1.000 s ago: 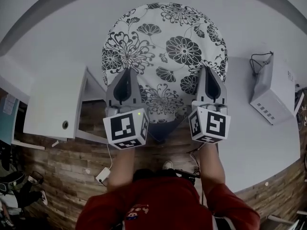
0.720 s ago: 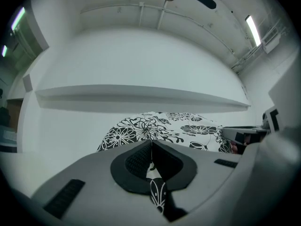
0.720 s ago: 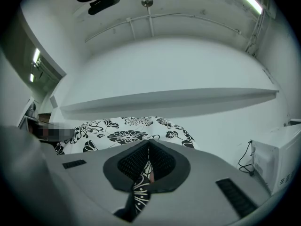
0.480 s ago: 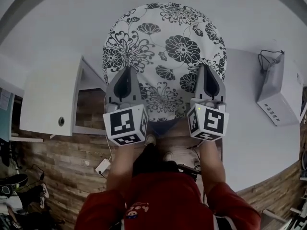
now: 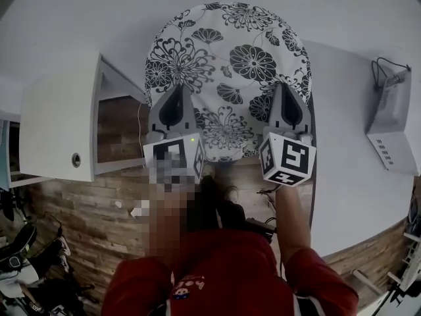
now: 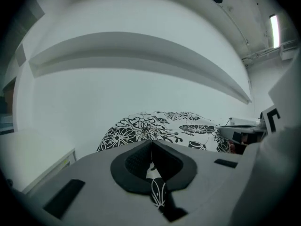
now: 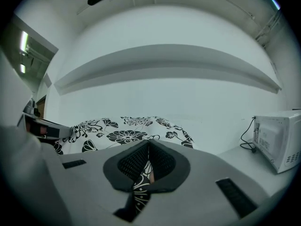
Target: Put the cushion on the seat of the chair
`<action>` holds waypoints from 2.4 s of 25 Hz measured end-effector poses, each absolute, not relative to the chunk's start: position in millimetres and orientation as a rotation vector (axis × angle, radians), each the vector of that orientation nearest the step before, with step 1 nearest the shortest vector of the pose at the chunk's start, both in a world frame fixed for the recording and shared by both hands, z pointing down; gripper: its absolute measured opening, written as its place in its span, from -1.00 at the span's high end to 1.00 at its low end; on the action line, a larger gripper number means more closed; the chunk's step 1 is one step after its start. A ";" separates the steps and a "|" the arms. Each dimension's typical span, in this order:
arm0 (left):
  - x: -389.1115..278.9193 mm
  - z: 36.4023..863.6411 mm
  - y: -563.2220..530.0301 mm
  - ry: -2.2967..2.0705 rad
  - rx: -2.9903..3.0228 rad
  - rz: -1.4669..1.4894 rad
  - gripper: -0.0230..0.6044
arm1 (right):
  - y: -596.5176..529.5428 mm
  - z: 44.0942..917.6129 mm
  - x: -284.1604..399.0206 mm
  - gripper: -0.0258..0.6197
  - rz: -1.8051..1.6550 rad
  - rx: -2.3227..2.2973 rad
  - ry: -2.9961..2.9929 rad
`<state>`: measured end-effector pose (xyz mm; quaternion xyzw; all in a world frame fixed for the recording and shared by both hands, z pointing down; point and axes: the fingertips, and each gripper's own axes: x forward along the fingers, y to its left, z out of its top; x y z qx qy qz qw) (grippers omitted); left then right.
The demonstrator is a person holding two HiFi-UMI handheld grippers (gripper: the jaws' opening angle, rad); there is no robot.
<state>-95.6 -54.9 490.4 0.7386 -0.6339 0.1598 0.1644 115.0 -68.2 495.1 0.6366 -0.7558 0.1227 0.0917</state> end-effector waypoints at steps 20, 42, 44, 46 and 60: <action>-95.7 482.4 -60.6 -1.646 1.987 0.568 0.84 | -75.6 482.1 114.7 0.83 0.530 1.777 -2.061; -89.6 440.3 -51.6 -1.626 1.889 0.629 0.84 | -77.0 445.4 120.4 0.83 0.612 1.673 -2.022; -85.1 422.2 -44.0 -1.679 1.878 0.610 0.84 | -78.7 431.4 123.8 0.83 0.585 1.651 -2.078; -82.7 422.5 -37.6 -1.682 1.880 0.607 0.84 | -75.0 432.0 125.4 0.83 0.576 1.644 -2.084; -102.0 440.2 -56.7 -1.594 1.905 0.598 0.84 | -76.8 450.2 106.4 0.83 0.590 1.607 -1.976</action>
